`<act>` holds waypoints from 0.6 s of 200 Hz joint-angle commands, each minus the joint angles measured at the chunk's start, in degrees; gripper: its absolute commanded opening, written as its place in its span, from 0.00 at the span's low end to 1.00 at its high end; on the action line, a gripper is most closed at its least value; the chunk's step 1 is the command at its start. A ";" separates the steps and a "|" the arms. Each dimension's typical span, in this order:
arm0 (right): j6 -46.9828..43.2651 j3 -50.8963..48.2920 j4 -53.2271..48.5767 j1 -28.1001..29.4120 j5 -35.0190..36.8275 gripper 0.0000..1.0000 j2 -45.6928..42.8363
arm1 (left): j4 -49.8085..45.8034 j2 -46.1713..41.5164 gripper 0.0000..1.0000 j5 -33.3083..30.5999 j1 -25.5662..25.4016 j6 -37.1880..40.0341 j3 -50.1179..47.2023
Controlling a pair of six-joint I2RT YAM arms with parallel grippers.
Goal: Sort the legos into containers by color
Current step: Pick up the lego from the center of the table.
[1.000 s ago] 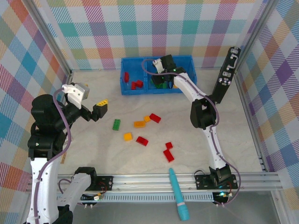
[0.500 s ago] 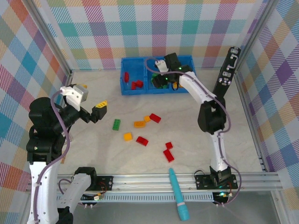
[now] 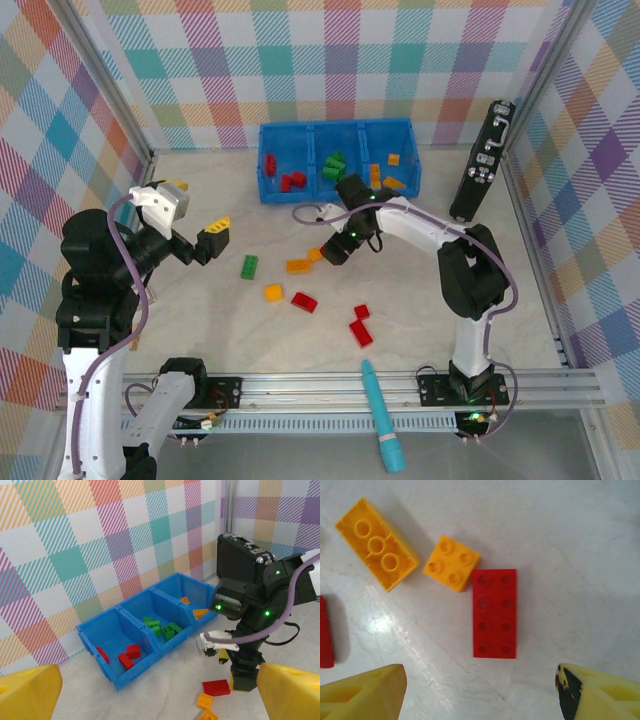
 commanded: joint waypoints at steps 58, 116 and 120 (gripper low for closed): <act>-3.97 1.56 1.23 2.01 3.48 0.82 5.87 | 1.31 -0.07 1.00 1.27 1.06 -0.53 0.15; -4.04 2.12 2.14 2.28 6.15 0.80 8.30 | 1.40 -0.03 1.00 1.29 1.06 -0.62 0.09; -4.13 2.32 1.99 2.28 6.23 0.79 8.63 | 1.40 0.00 1.00 1.20 1.06 -0.62 0.12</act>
